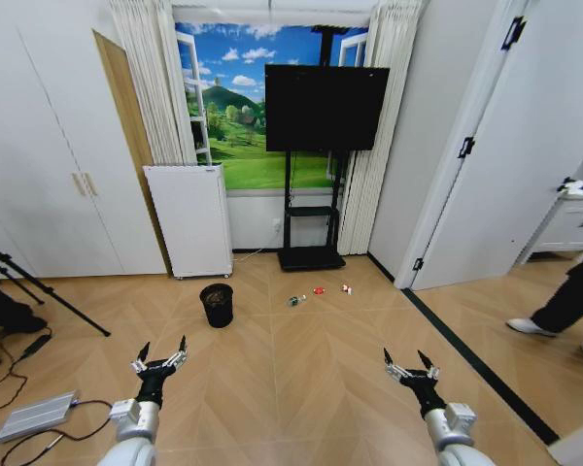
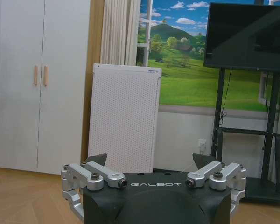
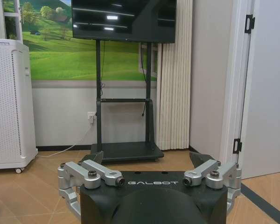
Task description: Pick up the trash bin and place the garbage on the floor into it.
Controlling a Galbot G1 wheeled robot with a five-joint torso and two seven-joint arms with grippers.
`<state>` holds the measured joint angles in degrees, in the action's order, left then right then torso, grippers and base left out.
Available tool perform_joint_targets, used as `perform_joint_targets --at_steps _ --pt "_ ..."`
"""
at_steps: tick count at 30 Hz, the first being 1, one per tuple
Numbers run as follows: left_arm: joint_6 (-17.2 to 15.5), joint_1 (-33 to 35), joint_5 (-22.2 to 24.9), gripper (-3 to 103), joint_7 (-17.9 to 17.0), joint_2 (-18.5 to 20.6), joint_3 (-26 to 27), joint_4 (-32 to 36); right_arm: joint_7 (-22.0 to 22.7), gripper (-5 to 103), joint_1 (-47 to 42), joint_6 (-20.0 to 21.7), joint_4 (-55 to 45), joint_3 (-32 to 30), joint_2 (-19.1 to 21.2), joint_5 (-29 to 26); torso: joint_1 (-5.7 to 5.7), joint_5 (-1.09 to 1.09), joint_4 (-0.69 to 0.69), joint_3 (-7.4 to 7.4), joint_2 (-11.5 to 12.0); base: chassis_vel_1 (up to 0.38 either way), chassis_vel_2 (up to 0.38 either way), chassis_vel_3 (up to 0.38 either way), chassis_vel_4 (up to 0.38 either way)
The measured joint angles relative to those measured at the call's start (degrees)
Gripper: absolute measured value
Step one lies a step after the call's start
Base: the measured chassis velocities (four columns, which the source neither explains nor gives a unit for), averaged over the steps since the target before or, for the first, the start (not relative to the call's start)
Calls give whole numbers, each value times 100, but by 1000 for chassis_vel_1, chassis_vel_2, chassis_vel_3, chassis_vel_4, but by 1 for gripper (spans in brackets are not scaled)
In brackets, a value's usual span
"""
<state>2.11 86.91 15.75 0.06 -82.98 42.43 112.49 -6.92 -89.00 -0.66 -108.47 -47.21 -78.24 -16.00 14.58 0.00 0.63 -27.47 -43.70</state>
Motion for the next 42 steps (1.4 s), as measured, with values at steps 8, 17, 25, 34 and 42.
perform_joint_targets --at_steps 8,17,25,34,42 --pt "-13 15 5 100 -16 -8 14 2 26 100 10 57 22 5 -1 -20 0 0 0 0 0 0 0 0 0" --pt "-15 -11 -1 100 -17 -36 9 -54 -106 100 112 -49 132 2 13 -11 0 0 0 0 0 0 0 0 0" --pt "-1 11 -19 100 -17 -56 5 -90 -87 100 170 -49 207 25 14 -5 -1 0 -1 1 -1 -49 63 57 -58" --pt "13 26 -45 100 -17 -71 1 -103 -78 100 186 -48 239 28 19 -1 1 0 0 0 0 -192 196 189 -201" --pt "59 69 -47 100 -17 -88 11 -106 30 100 150 -50 240 30 18 74 0 1 -1 0 0 -258 274 283 -285"
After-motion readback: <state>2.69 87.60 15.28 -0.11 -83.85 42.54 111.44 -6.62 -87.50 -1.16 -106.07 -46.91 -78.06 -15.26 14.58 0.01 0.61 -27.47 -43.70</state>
